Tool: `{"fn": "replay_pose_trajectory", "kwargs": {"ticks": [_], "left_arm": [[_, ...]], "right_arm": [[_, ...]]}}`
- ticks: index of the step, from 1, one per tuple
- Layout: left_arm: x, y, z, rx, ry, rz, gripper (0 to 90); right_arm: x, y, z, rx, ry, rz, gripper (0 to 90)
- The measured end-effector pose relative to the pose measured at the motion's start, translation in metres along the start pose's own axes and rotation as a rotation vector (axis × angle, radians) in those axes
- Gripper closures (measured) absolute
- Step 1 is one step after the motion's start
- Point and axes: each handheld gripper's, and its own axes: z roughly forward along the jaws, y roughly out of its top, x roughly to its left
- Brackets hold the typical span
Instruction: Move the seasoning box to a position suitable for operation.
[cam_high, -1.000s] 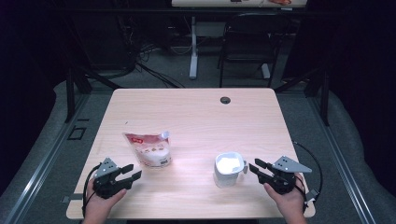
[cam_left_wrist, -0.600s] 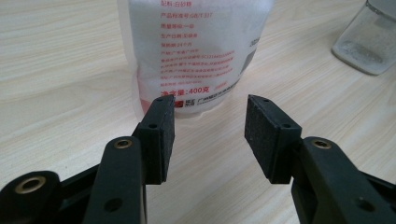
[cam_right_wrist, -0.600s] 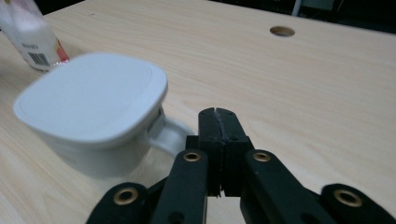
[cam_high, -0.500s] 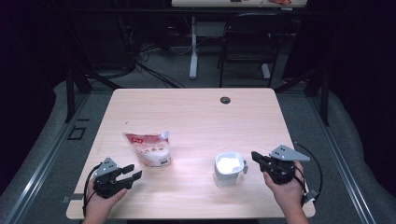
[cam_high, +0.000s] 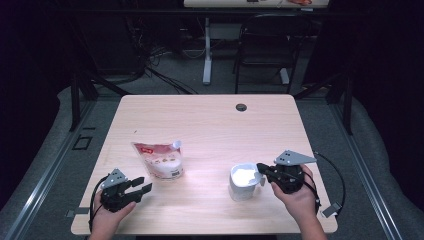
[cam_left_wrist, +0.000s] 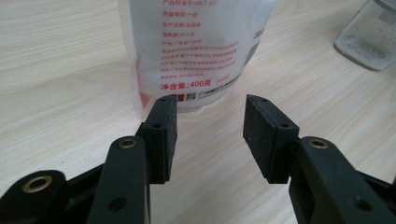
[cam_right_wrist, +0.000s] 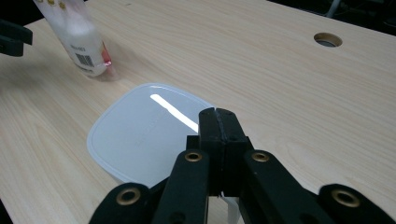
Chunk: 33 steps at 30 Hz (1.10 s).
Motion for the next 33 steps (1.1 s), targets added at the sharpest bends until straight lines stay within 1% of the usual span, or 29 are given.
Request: {"fn": "replay_pose_trajectory", "kwargs": {"ticks": [2, 4, 5, 8, 11, 14, 20, 23, 31, 33], "left_arm": [[-0.0002, -0.0003, -0.0002, 0.000, 0.001, -0.004, 54.8], [0.0005, -0.0003, 0.0001, 0.002, -0.001, 0.001, 54.8], [0.0005, -0.0005, 0.0003, 0.003, 0.000, -0.001, 54.8], [0.0008, -0.0005, 0.0006, 0.007, -0.003, -0.002, 54.8], [0.0009, -0.0005, 0.0008, 0.003, -0.001, 0.000, 54.7], [0.0007, -0.0003, 0.0008, 0.002, -0.001, 0.000, 54.7], [0.0004, -0.0001, 0.0006, 0.003, -0.003, 0.002, 54.7], [0.0004, -0.0001, 0.0006, 0.003, -0.003, 0.004, 54.7], [-0.0002, 0.0001, 0.0005, 0.003, -0.004, 0.002, 54.6], [-0.0013, 0.0003, 0.0006, -0.001, -0.003, 0.010, 54.6]], "right_arm": [[0.0010, 0.0004, 0.0019, 0.015, -0.006, 0.002, 90.0], [0.0009, -0.0003, 0.0036, 0.022, -0.010, 0.006, 90.0], [0.0000, -0.0009, 0.0047, 0.034, -0.010, 0.002, 90.0], [-0.0003, -0.0018, 0.0063, 0.034, -0.002, 0.010, 90.0], [0.0003, -0.0013, 0.0062, 0.040, -0.008, 0.003, 90.0], [0.0005, -0.0017, 0.0060, 0.038, -0.016, 0.001, 90.0], [-0.0021, -0.0035, 0.0049, 0.030, -0.014, 0.020, 90.0], [-0.0020, -0.0035, 0.0048, 0.032, -0.015, 0.015, 90.0], [-0.0028, -0.0046, 0.0047, 0.024, -0.007, 0.025, 90.0], [-0.0034, -0.0050, 0.0045, 0.025, -0.005, 0.024, 90.0]]}}
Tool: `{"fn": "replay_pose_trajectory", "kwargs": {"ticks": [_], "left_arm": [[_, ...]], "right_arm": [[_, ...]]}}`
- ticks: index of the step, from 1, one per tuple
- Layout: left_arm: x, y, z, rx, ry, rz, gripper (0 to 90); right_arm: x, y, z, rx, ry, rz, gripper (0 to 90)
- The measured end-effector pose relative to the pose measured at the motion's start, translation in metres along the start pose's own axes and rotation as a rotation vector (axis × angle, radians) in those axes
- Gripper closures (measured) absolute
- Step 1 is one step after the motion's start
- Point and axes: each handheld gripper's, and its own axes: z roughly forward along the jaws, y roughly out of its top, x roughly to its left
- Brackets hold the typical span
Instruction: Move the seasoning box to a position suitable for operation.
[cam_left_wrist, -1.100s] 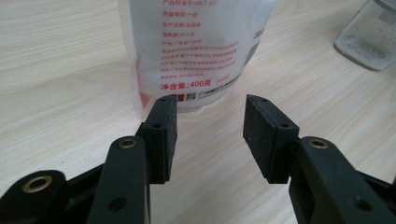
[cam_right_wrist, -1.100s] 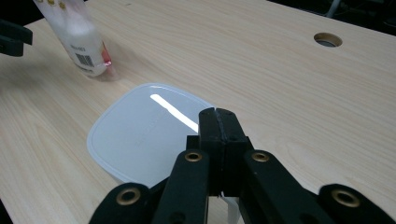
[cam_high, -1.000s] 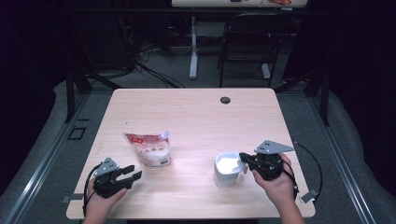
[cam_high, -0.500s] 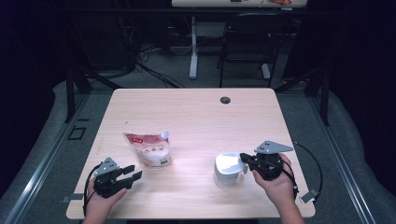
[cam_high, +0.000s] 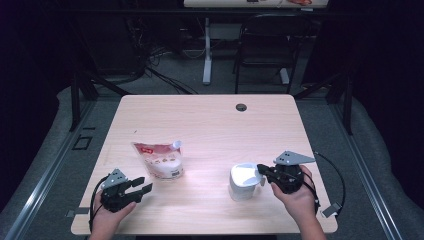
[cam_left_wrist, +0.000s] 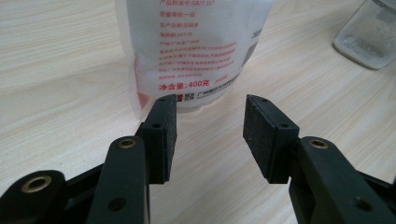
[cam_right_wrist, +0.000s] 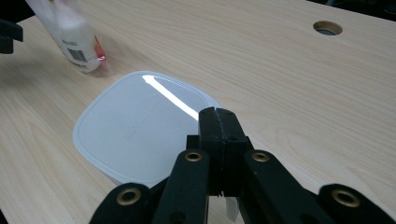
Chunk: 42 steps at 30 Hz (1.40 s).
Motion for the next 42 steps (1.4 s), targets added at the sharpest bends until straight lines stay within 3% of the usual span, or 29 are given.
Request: {"fn": "replay_pose_trajectory", "kwargs": {"ticks": [5, 9, 15, 20, 22, 30, 42], "left_arm": [[-0.006, 0.003, 0.000, 0.007, -0.012, 0.029, 55.4], [-0.018, 0.007, 0.001, 0.004, -0.037, 0.056, 61.0], [-0.046, 0.020, 0.008, -0.010, -0.102, 0.129, 77.3], [-0.072, 0.033, 0.022, 0.007, -0.163, 0.181, 89.8], [-0.083, 0.039, 0.032, 0.015, -0.204, 0.186, 90.0], [-0.119, 0.065, 0.068, 0.014, -0.271, 0.248, 90.0], [-0.147, 0.082, 0.101, 0.021, -0.371, 0.279, 90.0]], "right_arm": [[-0.001, -0.001, 0.000, -0.011, 0.007, 0.013, 90.0], [-0.001, -0.002, 0.000, -0.018, 0.010, 0.018, 90.0], [-0.002, -0.003, 0.000, -0.020, 0.009, 0.019, 90.0], [-0.002, -0.003, 0.000, -0.017, 0.010, 0.017, 90.0], [-0.002, -0.003, 0.000, -0.019, 0.010, 0.014, 90.0], [-0.002, -0.003, 0.000, -0.022, 0.015, 0.020, 90.0], [0.000, -0.004, 0.000, -0.034, 0.017, 0.023, 90.0]]}}
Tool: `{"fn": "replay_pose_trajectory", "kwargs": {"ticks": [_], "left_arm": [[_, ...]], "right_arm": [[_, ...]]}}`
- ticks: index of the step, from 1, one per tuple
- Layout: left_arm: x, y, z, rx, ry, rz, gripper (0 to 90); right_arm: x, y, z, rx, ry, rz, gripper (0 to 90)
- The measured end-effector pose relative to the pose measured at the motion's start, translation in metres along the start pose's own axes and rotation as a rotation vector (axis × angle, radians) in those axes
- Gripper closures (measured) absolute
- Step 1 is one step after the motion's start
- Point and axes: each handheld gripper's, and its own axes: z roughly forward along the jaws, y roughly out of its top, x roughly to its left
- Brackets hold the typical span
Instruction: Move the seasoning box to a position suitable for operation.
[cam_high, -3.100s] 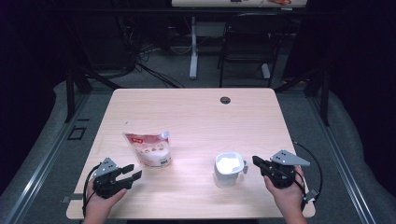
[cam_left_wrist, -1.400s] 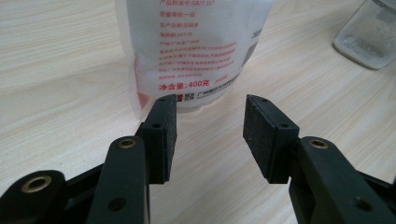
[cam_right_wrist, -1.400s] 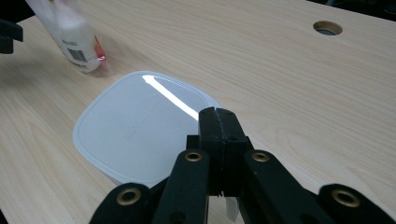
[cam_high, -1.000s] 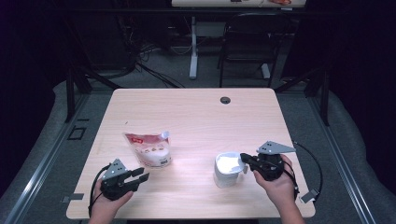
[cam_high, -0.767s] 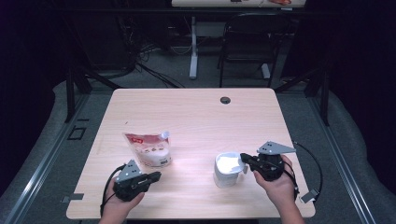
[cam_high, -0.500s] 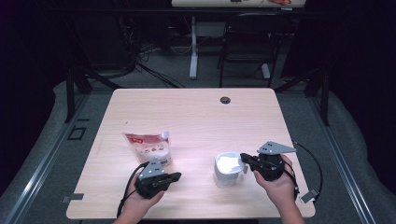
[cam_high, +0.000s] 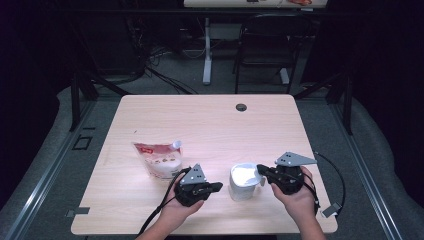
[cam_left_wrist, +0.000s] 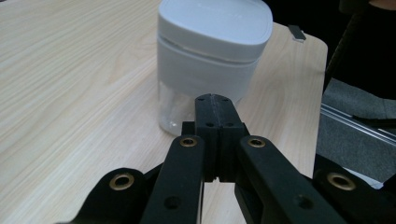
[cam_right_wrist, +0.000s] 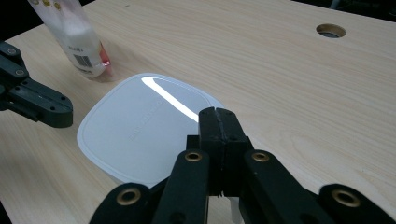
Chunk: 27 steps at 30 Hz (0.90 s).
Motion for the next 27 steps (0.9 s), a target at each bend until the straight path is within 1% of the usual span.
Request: {"fn": "replay_pose_trajectory", "kwargs": {"ticks": [2, 6, 12, 14, 15, 18, 19, 20, 24, 26, 27], "left_arm": [[-0.001, 0.003, 0.003, 0.003, -0.008, 0.011, 90.0], [-0.002, 0.007, 0.009, 0.005, -0.020, 0.009, 90.0], [-0.004, 0.009, 0.014, 0.017, -0.010, 0.013, 90.0], [-0.004, 0.010, 0.014, 0.009, -0.005, 0.008, 90.0], [-0.004, 0.010, 0.014, -0.001, -0.008, 0.007, 90.0], [-0.004, 0.011, 0.015, -0.005, -0.011, 0.001, 90.0], [-0.004, 0.012, 0.015, -0.005, -0.015, 0.001, 90.0], [-0.004, 0.013, 0.016, 0.006, -0.017, 0.007, 90.0], [-0.006, 0.015, 0.018, 0.016, -0.002, 0.018, 90.0], [-0.005, 0.015, 0.020, 0.022, 0.012, 0.017, 90.0], [-0.005, 0.015, 0.020, 0.023, 0.012, 0.014, 90.0]], "right_arm": [[0.000, 0.000, 0.000, -0.001, -0.001, -0.001, 90.0], [0.000, -0.001, -0.001, 0.004, -0.001, -0.007, 90.0], [0.000, -0.001, -0.001, 0.003, -0.002, -0.008, 90.0], [0.000, -0.001, -0.001, 0.003, 0.000, -0.006, 90.0], [0.000, -0.001, -0.001, 0.004, 0.002, -0.005, 90.0], [0.000, -0.001, -0.001, 0.003, 0.002, -0.006, 90.0], [0.000, -0.001, -0.001, 0.003, 0.002, -0.005, 90.0], [0.000, -0.001, -0.001, 0.004, 0.003, -0.006, 90.0], [-0.001, -0.001, -0.001, 0.003, 0.002, -0.006, 90.0], [-0.001, -0.001, -0.001, 0.003, 0.002, -0.006, 90.0], [-0.001, -0.001, -0.001, 0.003, 0.002, -0.007, 90.0]]}}
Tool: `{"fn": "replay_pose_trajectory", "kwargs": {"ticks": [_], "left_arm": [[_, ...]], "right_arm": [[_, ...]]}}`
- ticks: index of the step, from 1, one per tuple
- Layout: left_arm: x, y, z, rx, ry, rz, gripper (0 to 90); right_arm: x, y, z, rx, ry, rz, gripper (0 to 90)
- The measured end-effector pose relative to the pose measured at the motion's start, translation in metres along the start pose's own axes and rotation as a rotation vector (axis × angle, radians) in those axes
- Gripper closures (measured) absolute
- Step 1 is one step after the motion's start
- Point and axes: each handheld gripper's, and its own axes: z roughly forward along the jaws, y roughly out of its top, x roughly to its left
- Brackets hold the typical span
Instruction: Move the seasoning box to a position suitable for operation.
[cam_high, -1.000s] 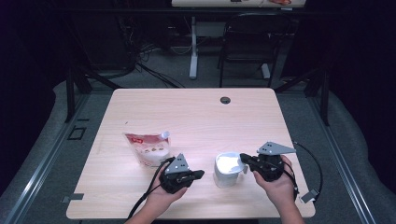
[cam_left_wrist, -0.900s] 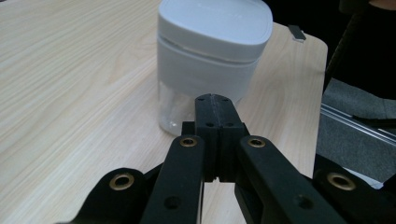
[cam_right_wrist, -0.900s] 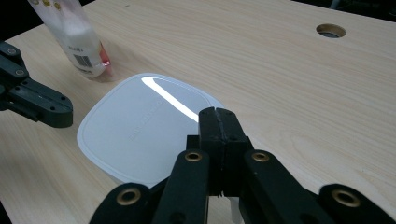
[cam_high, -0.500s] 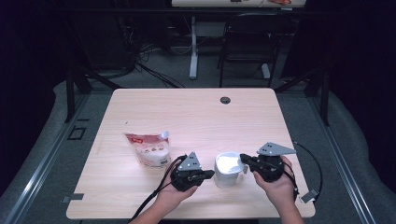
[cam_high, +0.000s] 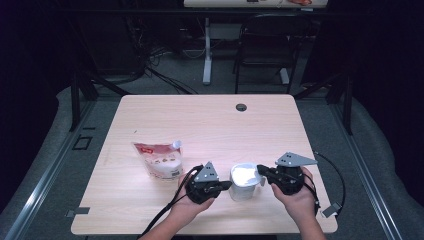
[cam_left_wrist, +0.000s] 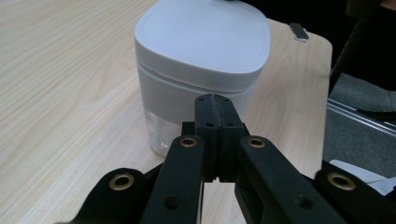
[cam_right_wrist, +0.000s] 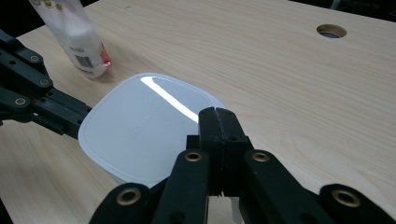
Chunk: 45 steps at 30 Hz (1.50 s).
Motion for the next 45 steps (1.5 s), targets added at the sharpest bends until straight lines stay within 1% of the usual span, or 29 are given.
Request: {"fn": "replay_pose_trajectory", "kwargs": {"ticks": [5, 13, 16, 23, 25, 28, 29, 31, 34, 36, 38, 39, 42, 45], "left_arm": [[0.001, 0.001, -0.001, -0.002, -0.005, -0.009, 90.0], [0.000, 0.003, -0.001, -0.021, -0.008, -0.014, 90.0], [0.000, 0.003, -0.001, -0.020, -0.011, -0.014, 90.0], [0.000, 0.007, -0.002, -0.032, -0.011, -0.015, 90.0], [0.001, 0.008, -0.002, -0.040, -0.017, -0.023, 90.0], [0.001, 0.010, -0.002, -0.058, -0.021, -0.032, 90.0], [0.001, 0.011, -0.002, -0.059, -0.020, -0.031, 90.0], [0.001, 0.012, -0.001, -0.062, -0.022, -0.034, 90.0], [0.001, 0.015, -0.001, -0.058, -0.021, -0.030, 90.0], [0.001, 0.017, -0.002, -0.061, -0.023, -0.031, 90.0], [0.001, 0.019, -0.002, -0.058, -0.018, -0.023, 90.0], [0.001, 0.020, -0.002, -0.060, -0.024, -0.022, 90.0], [0.001, 0.022, -0.002, -0.062, -0.025, -0.018, 90.0], [0.000, 0.024, -0.002, -0.066, -0.030, -0.013, 90.0]], "right_arm": [[0.000, 0.000, 0.000, 0.000, -0.001, -0.002, 90.0], [0.000, 0.000, 0.000, -0.001, -0.001, -0.002, 90.0], [0.000, -0.001, 0.000, -0.011, -0.001, 0.008, 90.0], [0.002, -0.004, -0.002, -0.023, -0.006, -0.010, 85.3], [0.003, -0.005, -0.003, -0.023, -0.011, -0.011, 82.8], [0.005, -0.006, -0.005, -0.024, -0.015, -0.027, 78.1], [0.006, -0.006, -0.006, -0.031, -0.011, -0.026, 76.5], [0.008, -0.008, -0.008, -0.035, -0.008, -0.040, 74.6], [0.010, -0.010, -0.011, -0.043, -0.005, -0.054, 72.1], [0.011, -0.012, -0.013, -0.046, -0.002, -0.050, 70.3], [0.012, -0.014, -0.016, -0.050, -0.003, -0.048, 68.3], [0.012, -0.015, -0.017, -0.051, -0.006, -0.046, 67.7], [0.014, -0.017, -0.020, -0.056, 0.004, -0.045, 66.6], [0.015, -0.019, -0.023, -0.051, 0.001, -0.052, 65.8]]}}
